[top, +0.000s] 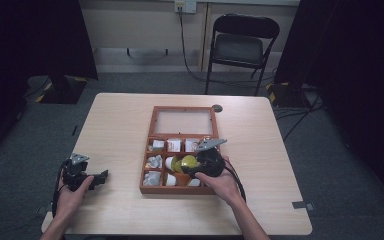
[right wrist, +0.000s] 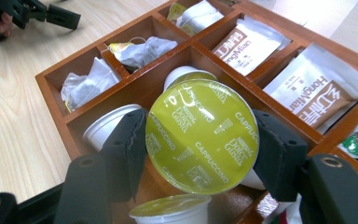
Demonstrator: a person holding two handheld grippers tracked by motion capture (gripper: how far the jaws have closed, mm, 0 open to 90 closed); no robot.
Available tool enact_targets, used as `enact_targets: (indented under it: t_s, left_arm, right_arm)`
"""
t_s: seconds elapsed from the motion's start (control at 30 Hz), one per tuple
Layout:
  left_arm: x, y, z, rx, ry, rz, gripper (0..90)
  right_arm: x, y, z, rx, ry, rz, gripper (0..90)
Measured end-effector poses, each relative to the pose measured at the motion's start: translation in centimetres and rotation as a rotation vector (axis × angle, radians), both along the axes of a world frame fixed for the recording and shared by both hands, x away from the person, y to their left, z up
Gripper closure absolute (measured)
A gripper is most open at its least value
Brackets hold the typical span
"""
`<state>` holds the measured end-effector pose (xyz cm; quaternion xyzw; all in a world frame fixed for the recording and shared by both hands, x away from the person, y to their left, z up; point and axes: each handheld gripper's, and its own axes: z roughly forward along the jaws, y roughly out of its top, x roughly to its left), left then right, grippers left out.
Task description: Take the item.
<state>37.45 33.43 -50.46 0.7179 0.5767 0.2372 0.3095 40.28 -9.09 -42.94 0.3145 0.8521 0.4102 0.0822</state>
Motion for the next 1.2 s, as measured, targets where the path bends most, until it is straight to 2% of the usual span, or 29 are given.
enact_targets:
  t_s: [1.2]
  left_arm:
    - [0.0, 0.0, 0.0, 0.000, 0.000, 0.000, 0.0]
  right_arm:
    - [0.0, -1.6, 1.9, 0.059, -0.047, -0.035, 40.2]
